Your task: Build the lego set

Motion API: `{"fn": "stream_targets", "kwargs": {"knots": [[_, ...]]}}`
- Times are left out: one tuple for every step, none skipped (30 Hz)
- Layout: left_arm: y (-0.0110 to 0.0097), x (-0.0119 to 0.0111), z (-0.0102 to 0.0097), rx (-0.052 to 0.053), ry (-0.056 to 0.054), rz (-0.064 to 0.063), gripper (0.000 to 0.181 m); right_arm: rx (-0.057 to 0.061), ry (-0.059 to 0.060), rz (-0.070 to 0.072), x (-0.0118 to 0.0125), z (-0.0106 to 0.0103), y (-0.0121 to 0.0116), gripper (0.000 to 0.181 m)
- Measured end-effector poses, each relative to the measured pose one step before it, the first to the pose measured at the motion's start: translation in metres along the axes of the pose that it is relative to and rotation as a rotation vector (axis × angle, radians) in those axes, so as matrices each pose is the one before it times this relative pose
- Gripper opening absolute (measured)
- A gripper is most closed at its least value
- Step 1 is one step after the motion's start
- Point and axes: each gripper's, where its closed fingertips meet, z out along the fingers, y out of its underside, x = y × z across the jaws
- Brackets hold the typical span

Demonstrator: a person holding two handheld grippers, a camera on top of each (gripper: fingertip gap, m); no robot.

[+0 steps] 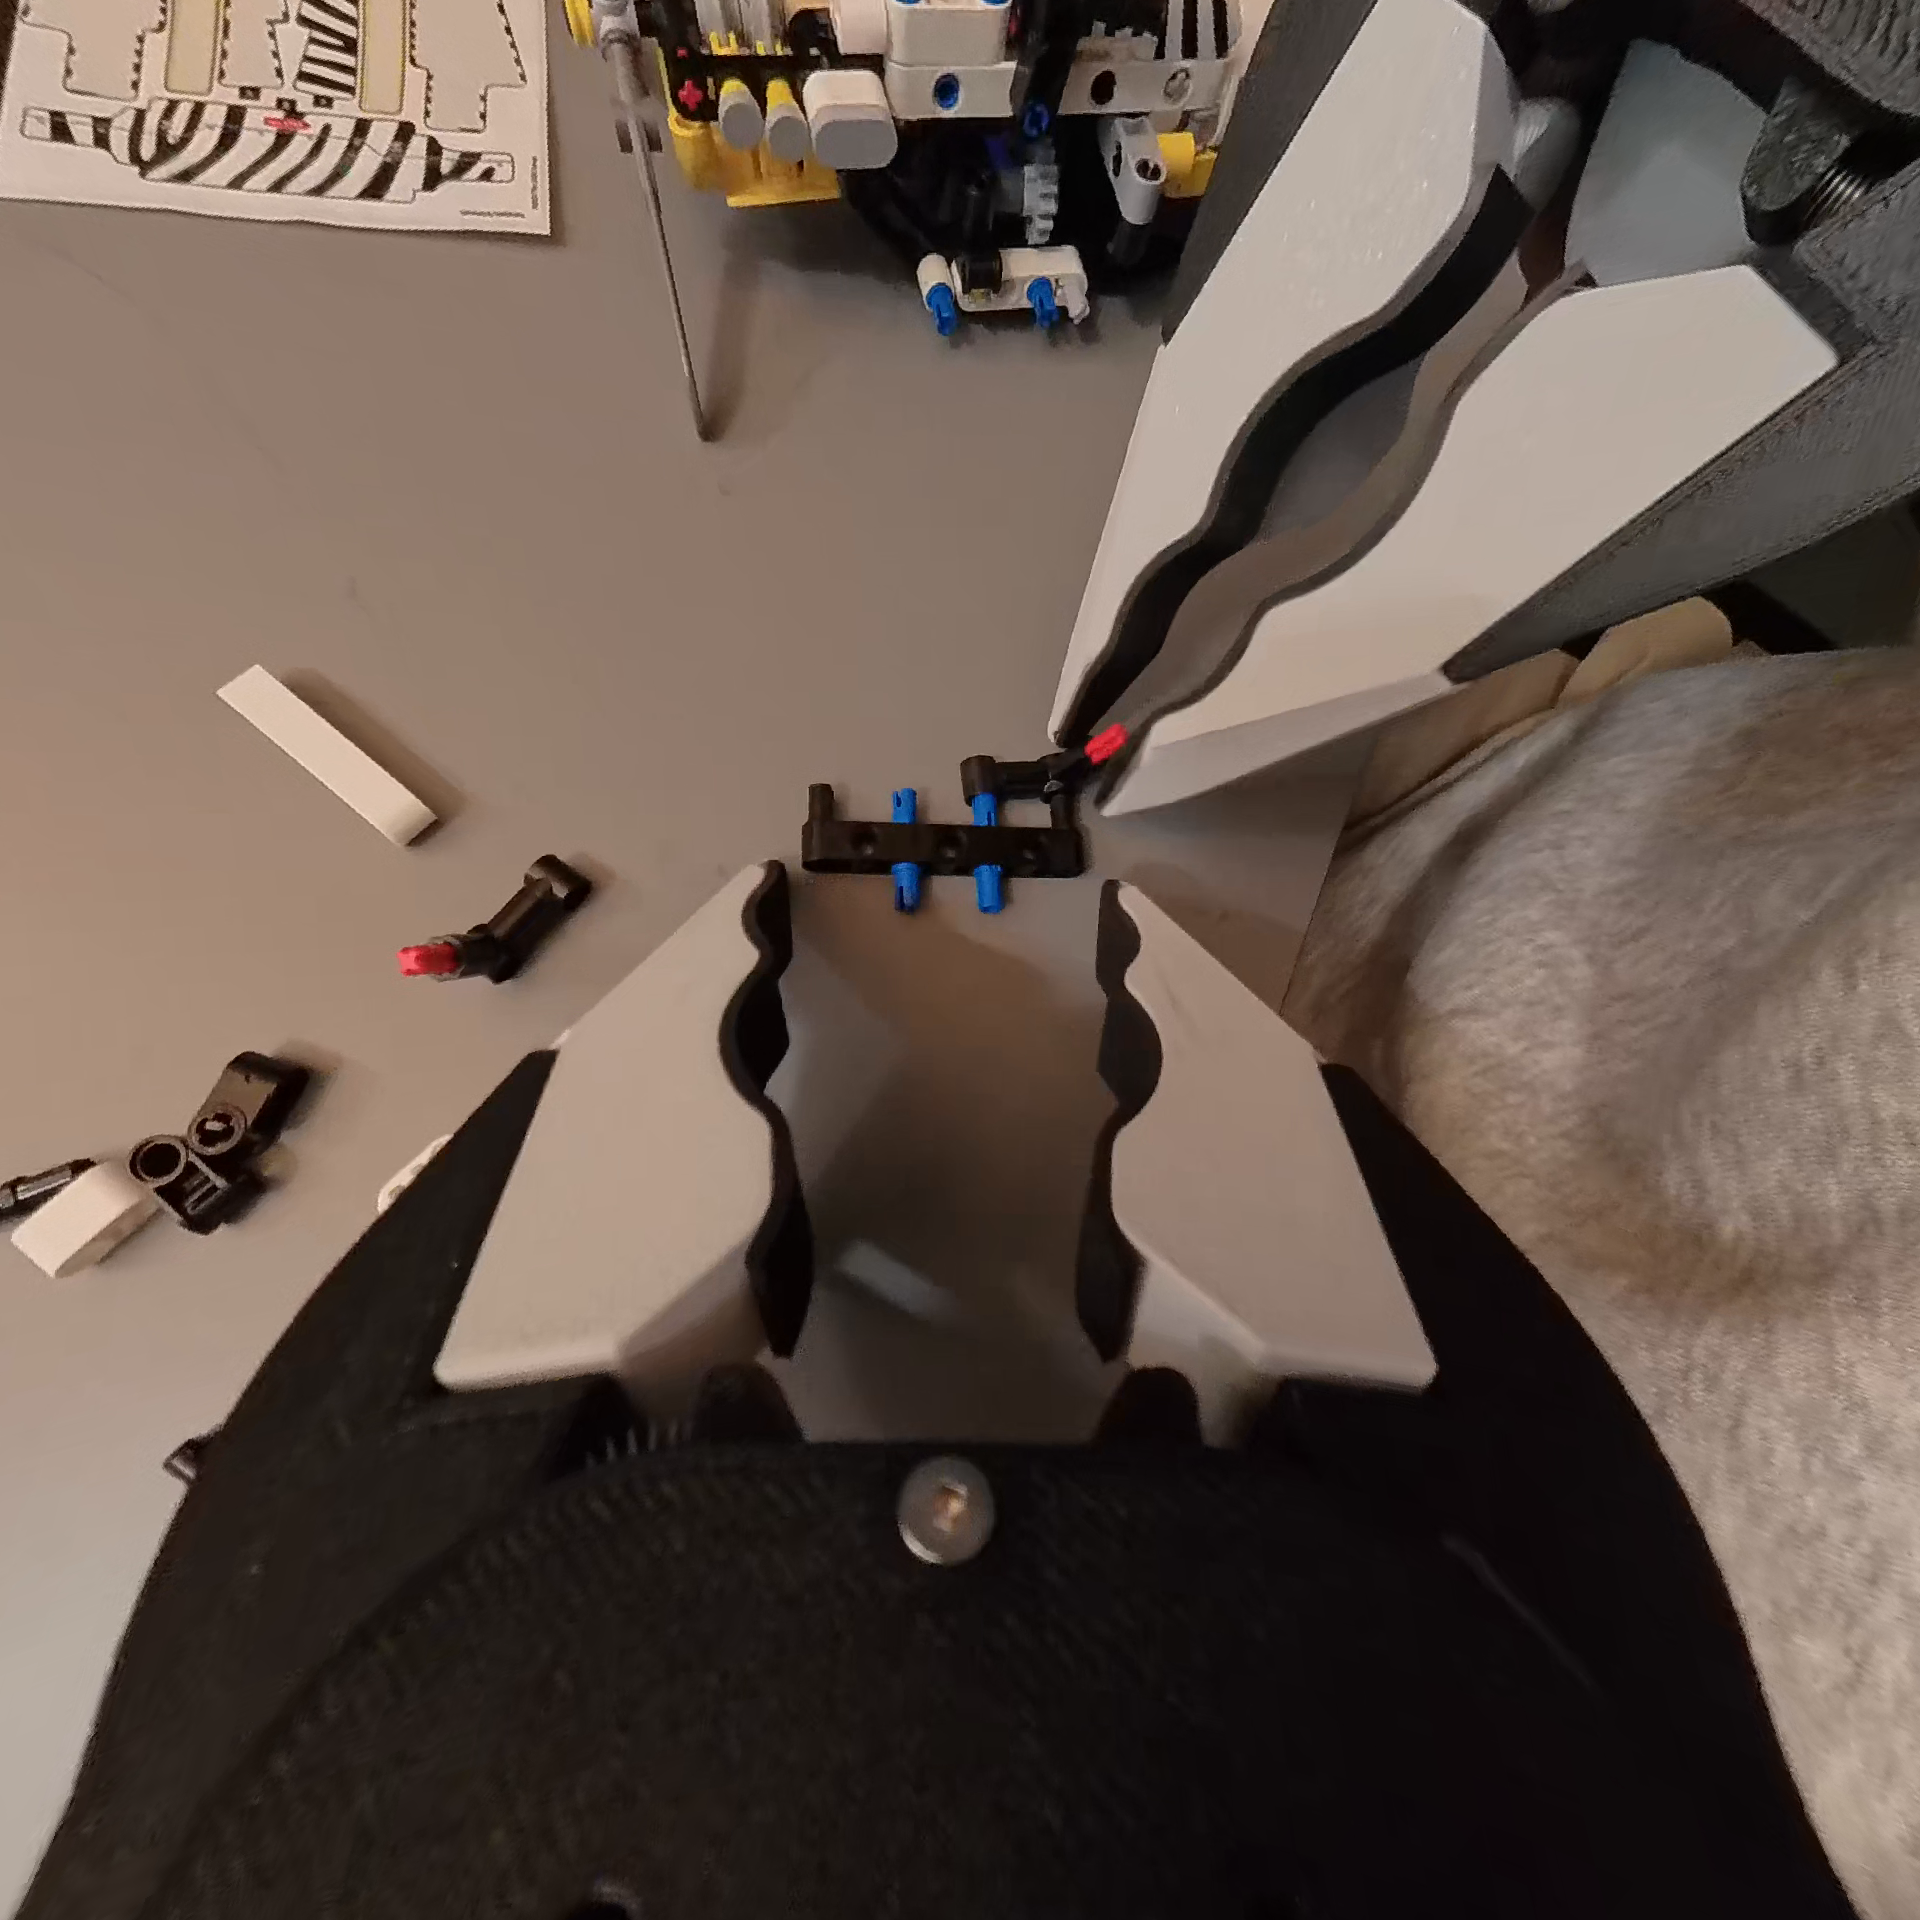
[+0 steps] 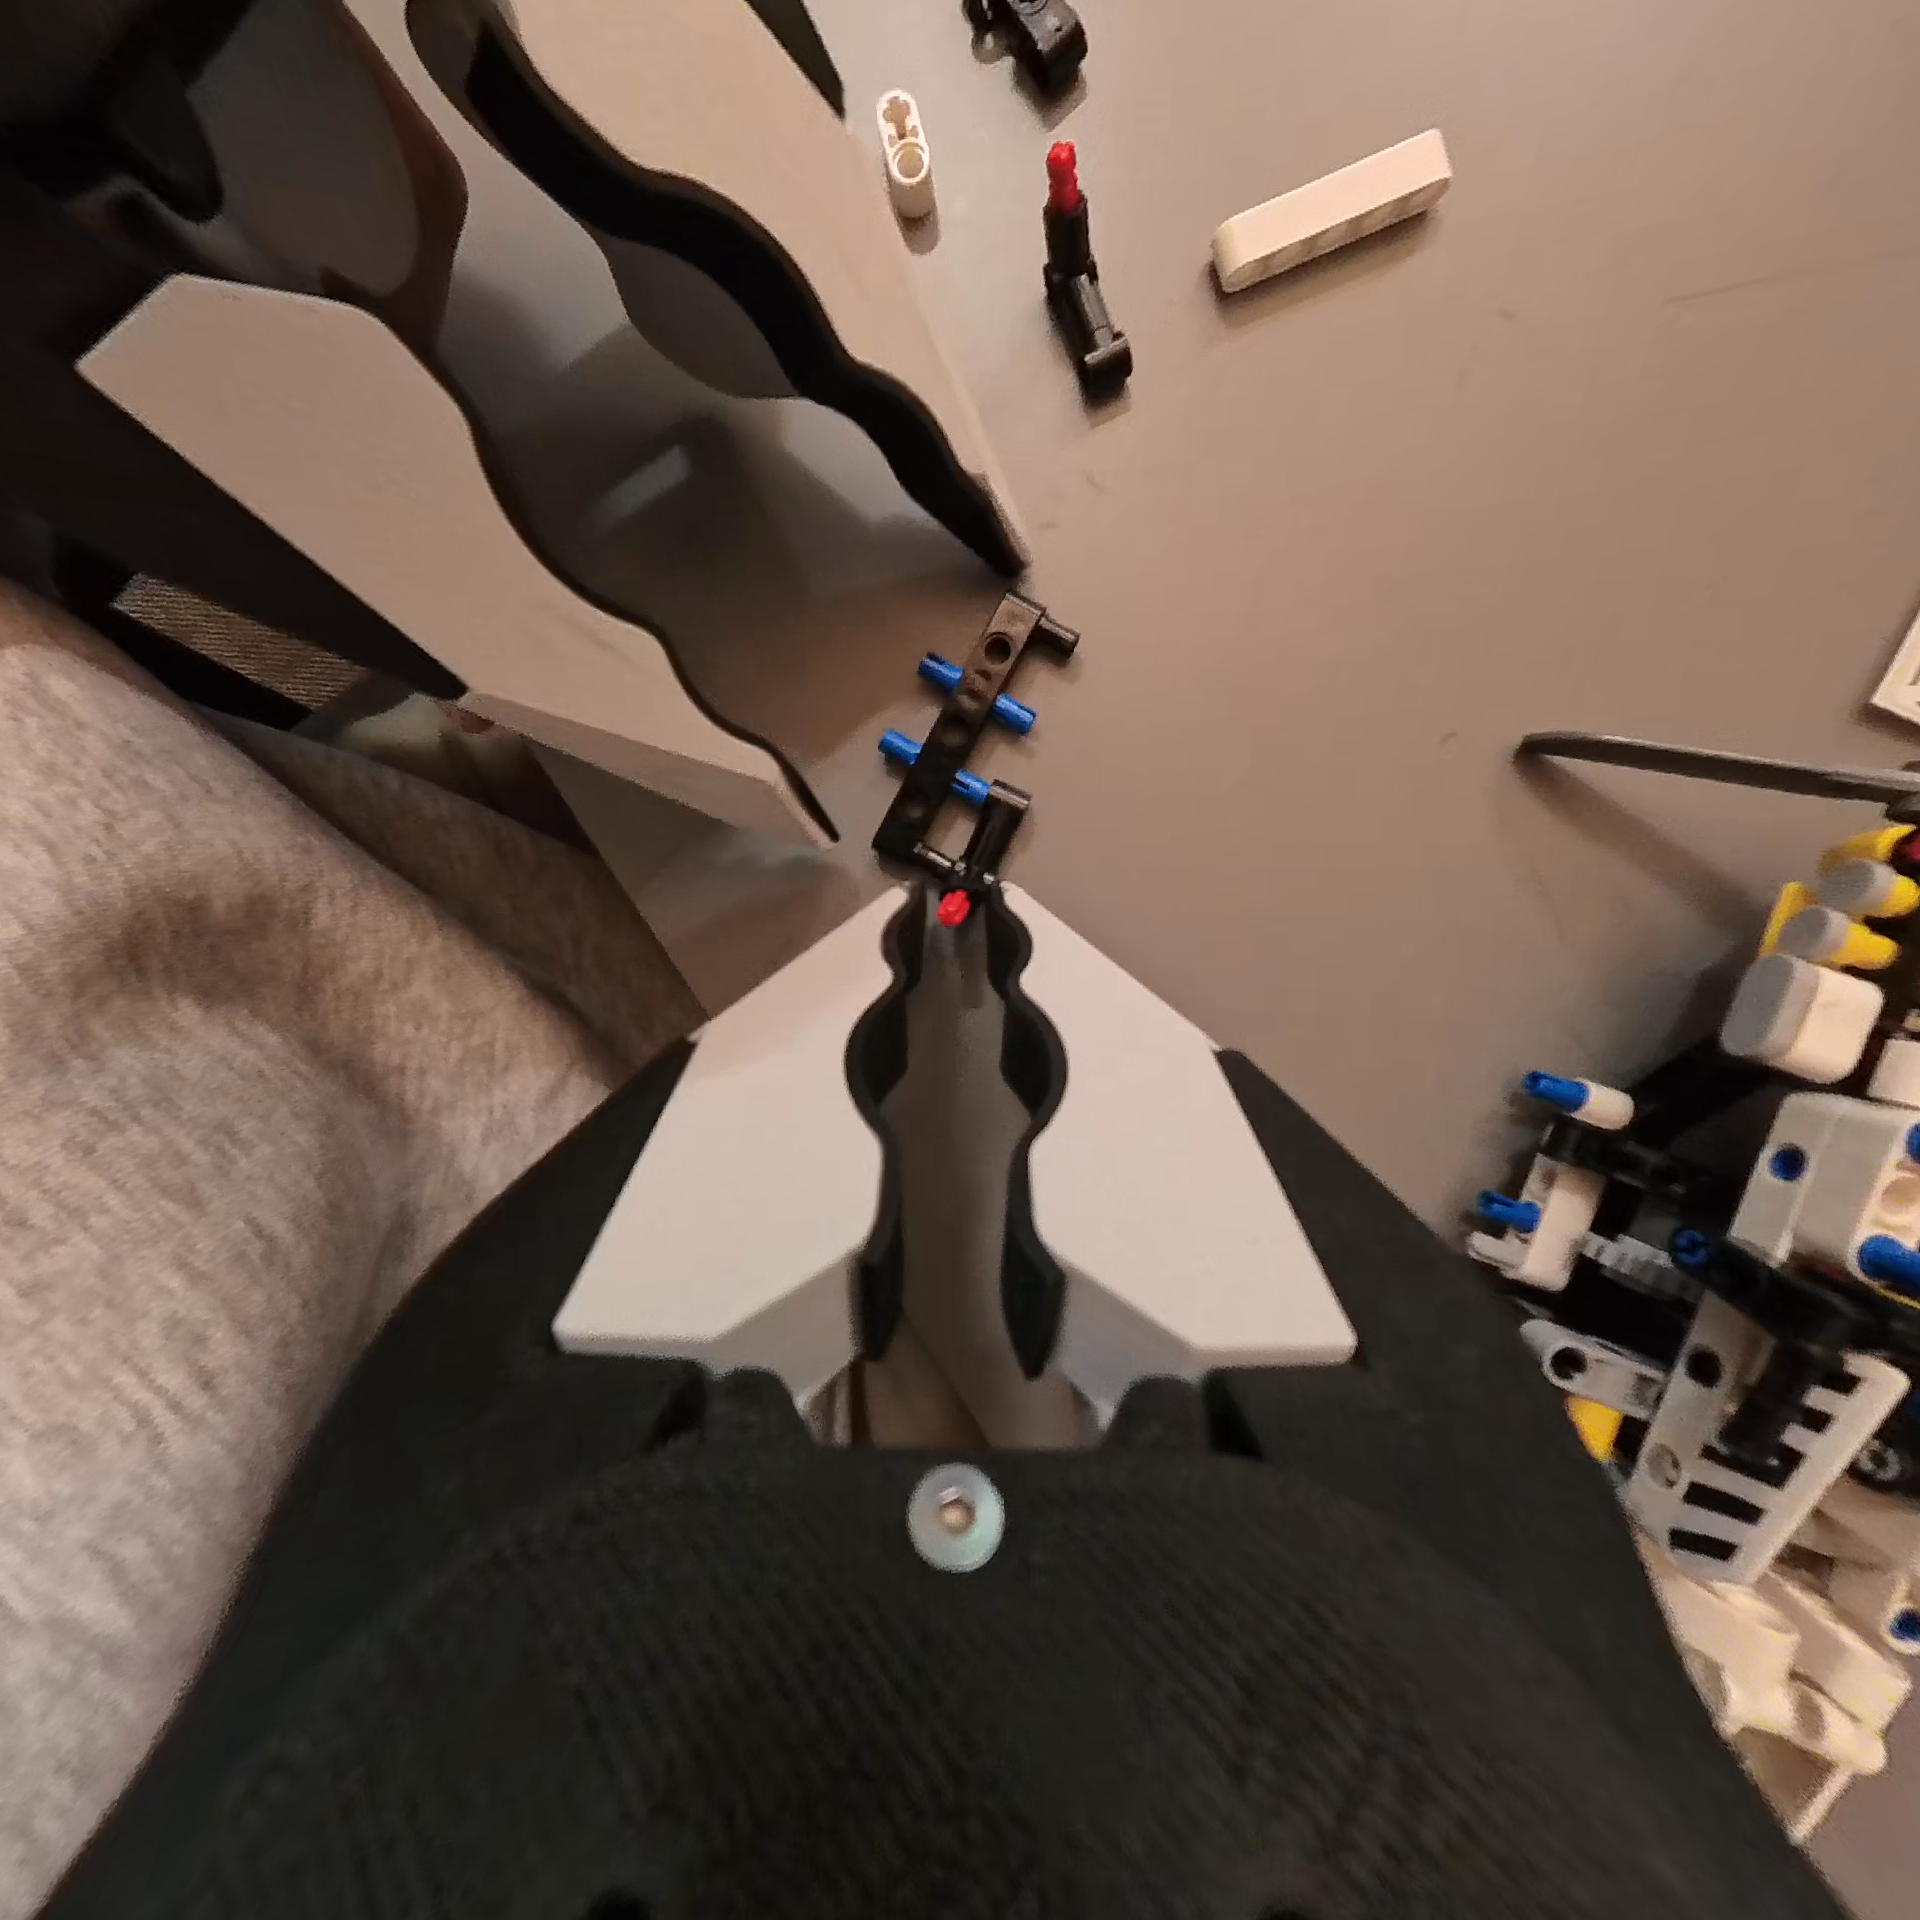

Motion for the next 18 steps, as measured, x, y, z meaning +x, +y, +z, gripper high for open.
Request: {"fn": "stream_targets", "kwargs": {"knots": [[-0.00005, -0.00004, 0.00029, -0.0007, -0.0034, 0.0027, 0.058, 0.0018, -0.0115, 0.0047, -0.00113, -0.00029, 0.00014, 0.013], [-0.00022, -0.00003, 0.00026, -0.0006, -0.0023, 0.0021, 0.059, 0.0011, -0.0124, 0.0050, -0.00132, -0.00048, 0.00005, 0.017], [-0.00031, 0.00008, 0.00043, -0.0003, -0.0006, 0.0017, 0.060, 0.0014, -0.0087, 0.0044, -0.00066, -0.00069, -0.00002, 0.020], [-0.00032, 0.00007, 0.00041, -0.0003, 0.0004, 0.0017, 0.061, 0.0022, -0.0041, 0.0021, 0.00003, -0.00094, -0.00016, 0.023], [-0.00041, -0.00005, 0.00031, 0.0001, -0.0006, 0.0009, 0.062, 0.0035, -0.0015, -0.0005, 0.00057, -0.00144, -0.00032, 0.025], [-0.00022, -0.00021, 0.00026, -0.0001, -0.0016, 0.0009, 0.063, 0.0053, 0.0010, -0.0023, 0.00113, -0.00167, -0.00058, 0.027], [-0.00022, -0.00024, 0.00030, -0.0003, -0.0024, 0.0007, 0.064, 0.0062, 0.0034, -0.0049, 0.00180, -0.00185, -0.00053, 0.029], [-0.00020, -0.00011, 0.00028, -0.0001, -0.0017, 0.0012, 0.064, 0.0051, 0.0034, -0.0070, 0.00219, -0.00144, -0.00028, 0.031], [-0.00014, 0.00006, 0.00032, -0.0006, -0.0014, 0.0023, 0.065, 0.0013, 0.0001, -0.0064, 0.00213, -0.00077, 0.00033, 0.033], [-0.00020, -0.00005, 0.00024, -0.0007, -0.0022, 0.0026, 0.065, -0.0027, -0.0069, -0.0026, 0.00152, 0.00023, 0.00091, 0.036], [0.00000, -0.00007, 0.00037, -0.0011, -0.0032, 0.0023, 0.065, -0.0024, -0.0195, 0.0018, -0.00035, 0.00101, 0.00082, 0.040], [-0.00014, -0.00005, 0.00035, -0.0010, -0.0026, 0.0025, 0.065, 0.0024, -0.0243, 0.0072, -0.00148, 0.00131, -0.00030, 0.043], [-0.00006, -0.00004, 0.00025, -0.0009, -0.0027, 0.0023, 0.065, 0.0131, -0.0208, 0.0071, -0.00169, 0.00126, -0.00211, 0.043], [-0.00008, -0.00004, 0.00026, -0.0007, -0.0027, 0.0021, 0.065, 0.0180, -0.0170, 0.0039, -0.00205, 0.00110, -0.00297, 0.043], [0.00005, -0.00014, 0.00025, -0.0009, -0.0027, 0.0023, 0.065, 0.0107, -0.0116, 0.0024, -0.00180, 0.00118, -0.00205, 0.043], [0.00012, -0.00025, 0.00014, -0.0018, -0.0046, 0.0025, 0.065, -0.0001, -0.0029, 0.0002, -0.00084, 0.00140, -0.00054, 0.042], [0.00032, -0.00072, 0.00033, -0.0026, -0.0092, 0.0034, 0.063, -0.0038, 0.0046, -0.0023, -0.00008, 0.00128, 0.00014, 0.042], [0.00028, -0.00065, 0.00029, -0.0026, -0.0107, 0.0057, 0.062, -0.0005, 0.0060, -0.0015, 0.00011, 0.00072, -0.00024, 0.041]]}}
